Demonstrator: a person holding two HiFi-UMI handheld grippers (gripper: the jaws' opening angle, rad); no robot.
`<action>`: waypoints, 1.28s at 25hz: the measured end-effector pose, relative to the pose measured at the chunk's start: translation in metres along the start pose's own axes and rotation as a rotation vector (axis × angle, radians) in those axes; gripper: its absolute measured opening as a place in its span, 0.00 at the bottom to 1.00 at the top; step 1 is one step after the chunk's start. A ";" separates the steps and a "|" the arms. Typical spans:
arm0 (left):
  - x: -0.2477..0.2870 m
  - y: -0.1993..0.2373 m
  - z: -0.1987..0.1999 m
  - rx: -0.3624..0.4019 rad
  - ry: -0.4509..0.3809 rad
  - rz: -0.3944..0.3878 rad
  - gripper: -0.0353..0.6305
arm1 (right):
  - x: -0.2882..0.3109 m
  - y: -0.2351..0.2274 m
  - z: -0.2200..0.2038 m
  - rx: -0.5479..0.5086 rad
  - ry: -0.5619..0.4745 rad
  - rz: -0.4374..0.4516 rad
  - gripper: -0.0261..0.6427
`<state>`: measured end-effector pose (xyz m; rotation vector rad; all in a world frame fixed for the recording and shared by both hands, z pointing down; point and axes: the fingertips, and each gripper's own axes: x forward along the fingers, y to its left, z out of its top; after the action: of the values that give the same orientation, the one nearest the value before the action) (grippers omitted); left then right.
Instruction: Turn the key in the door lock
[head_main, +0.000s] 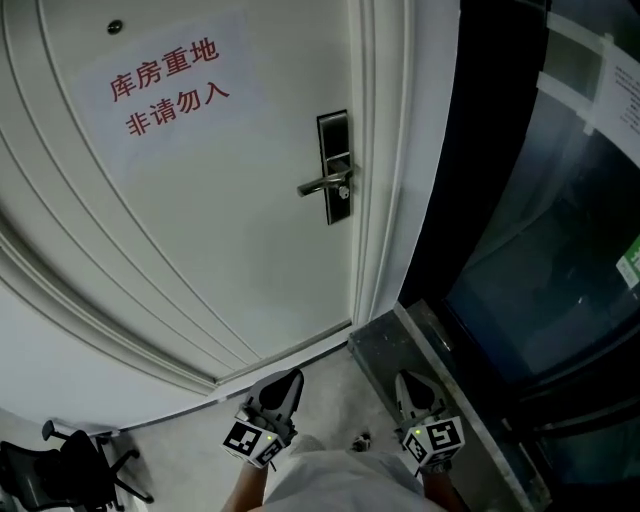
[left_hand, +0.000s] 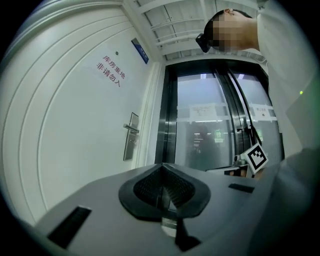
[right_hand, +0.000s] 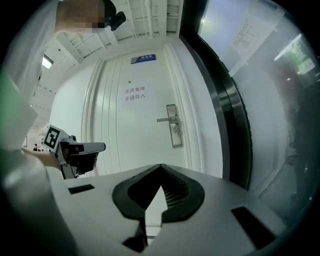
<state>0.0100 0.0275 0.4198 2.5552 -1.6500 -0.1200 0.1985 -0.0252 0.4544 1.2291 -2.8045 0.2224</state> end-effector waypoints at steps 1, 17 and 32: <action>0.001 0.001 -0.001 0.000 -0.001 0.021 0.06 | 0.003 -0.005 -0.004 0.002 0.012 0.011 0.04; 0.065 0.084 0.008 0.068 0.018 0.088 0.06 | 0.097 -0.032 0.019 -0.121 0.069 0.011 0.04; 0.152 0.150 0.052 0.116 -0.068 -0.048 0.06 | 0.235 -0.068 0.095 -0.469 0.031 -0.054 0.04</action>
<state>-0.0692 -0.1740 0.3846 2.7064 -1.6661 -0.1199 0.0886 -0.2563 0.3967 1.1639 -2.5748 -0.3939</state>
